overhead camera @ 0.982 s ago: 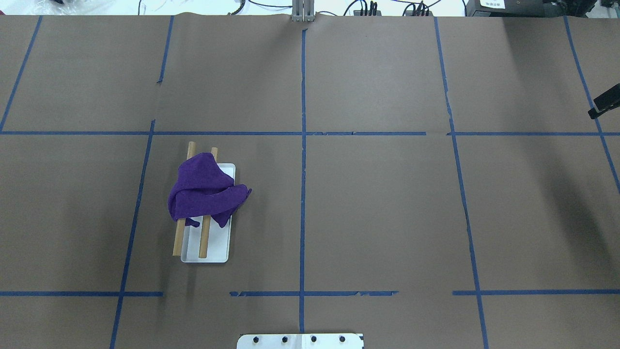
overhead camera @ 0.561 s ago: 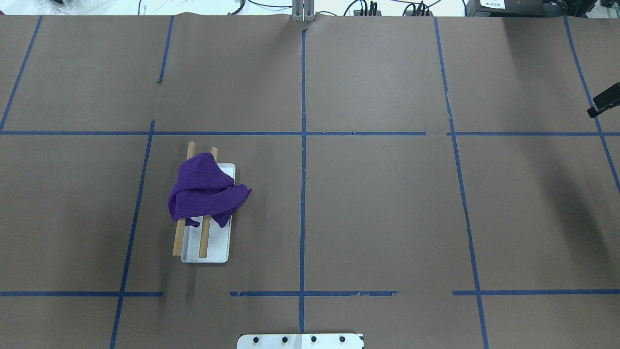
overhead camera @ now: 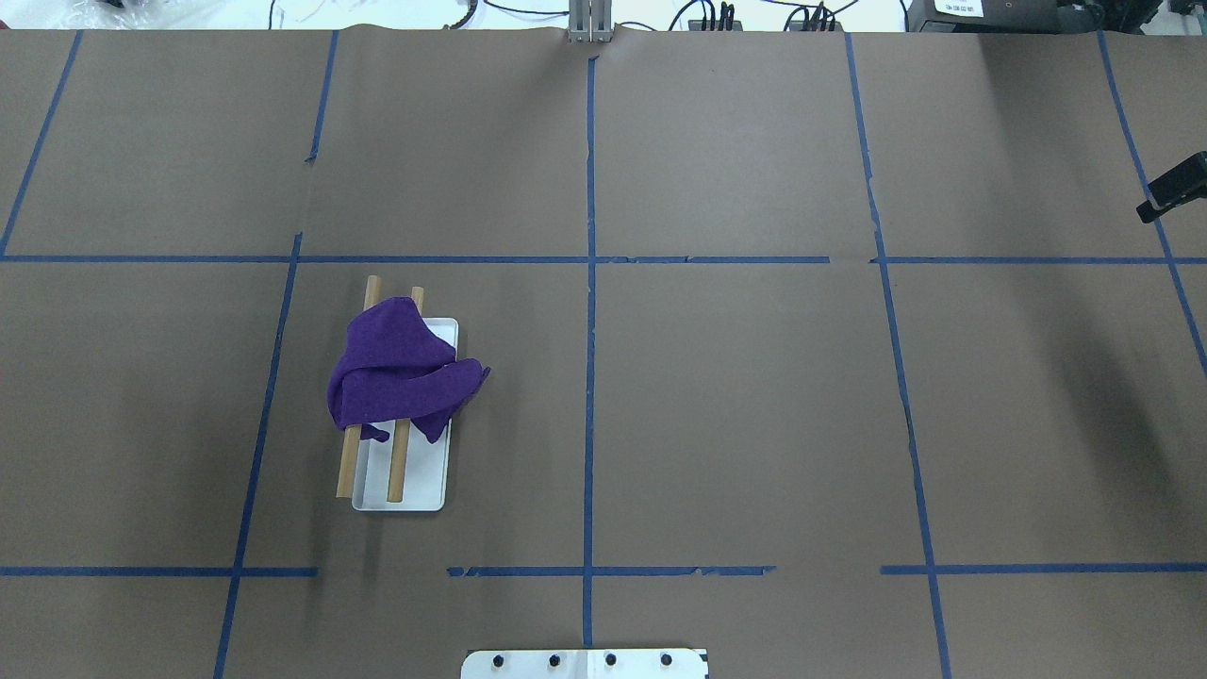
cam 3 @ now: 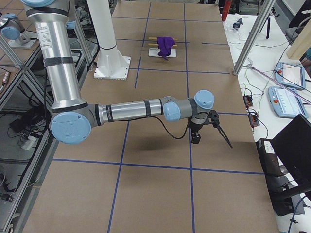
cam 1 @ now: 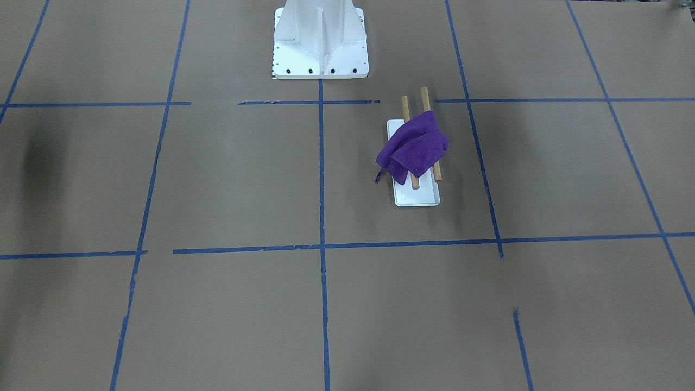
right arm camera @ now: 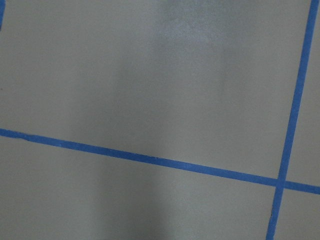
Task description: Hang towel on rack
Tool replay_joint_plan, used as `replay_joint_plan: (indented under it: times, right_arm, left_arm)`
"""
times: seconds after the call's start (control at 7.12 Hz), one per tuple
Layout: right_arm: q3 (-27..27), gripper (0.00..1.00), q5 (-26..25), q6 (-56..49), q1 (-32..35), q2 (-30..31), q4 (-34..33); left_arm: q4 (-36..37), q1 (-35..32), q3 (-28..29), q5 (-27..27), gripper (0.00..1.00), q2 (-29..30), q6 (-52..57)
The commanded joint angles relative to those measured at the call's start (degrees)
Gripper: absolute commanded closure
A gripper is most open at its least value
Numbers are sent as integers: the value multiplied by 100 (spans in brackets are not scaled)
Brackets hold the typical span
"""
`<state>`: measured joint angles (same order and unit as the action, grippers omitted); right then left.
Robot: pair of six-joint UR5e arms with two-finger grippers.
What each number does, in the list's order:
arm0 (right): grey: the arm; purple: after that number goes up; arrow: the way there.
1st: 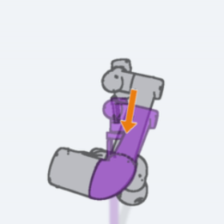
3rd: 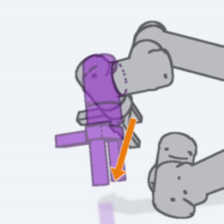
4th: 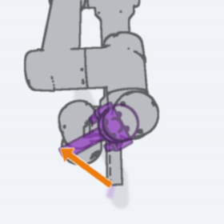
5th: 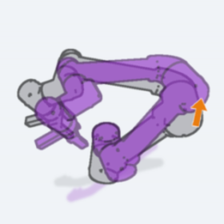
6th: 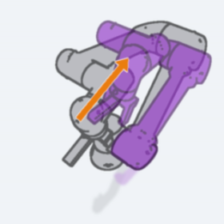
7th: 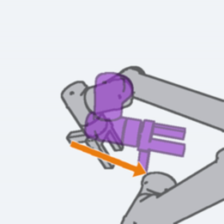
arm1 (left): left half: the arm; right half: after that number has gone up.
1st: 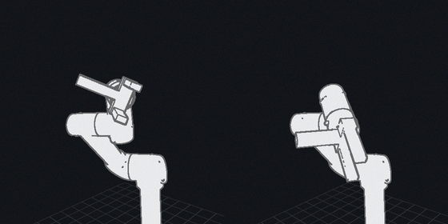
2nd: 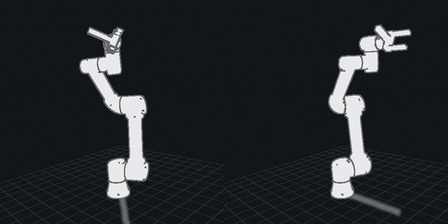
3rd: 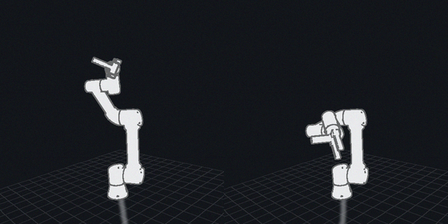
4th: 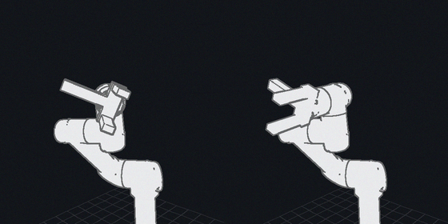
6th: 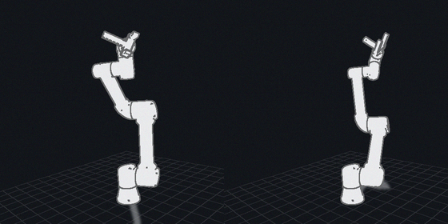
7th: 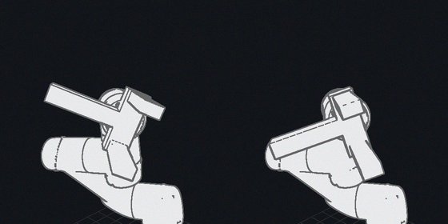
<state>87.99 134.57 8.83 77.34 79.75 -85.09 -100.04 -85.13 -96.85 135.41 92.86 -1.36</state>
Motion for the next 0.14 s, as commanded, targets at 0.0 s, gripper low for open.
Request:
replay_joint_plan:
  times: [0.0]
  right_arm:
    - [-36, 0, 8, 5, 0, 14, -8]
  left_arm:
    - [28, 84, -62, 3, 0, 5, -5]
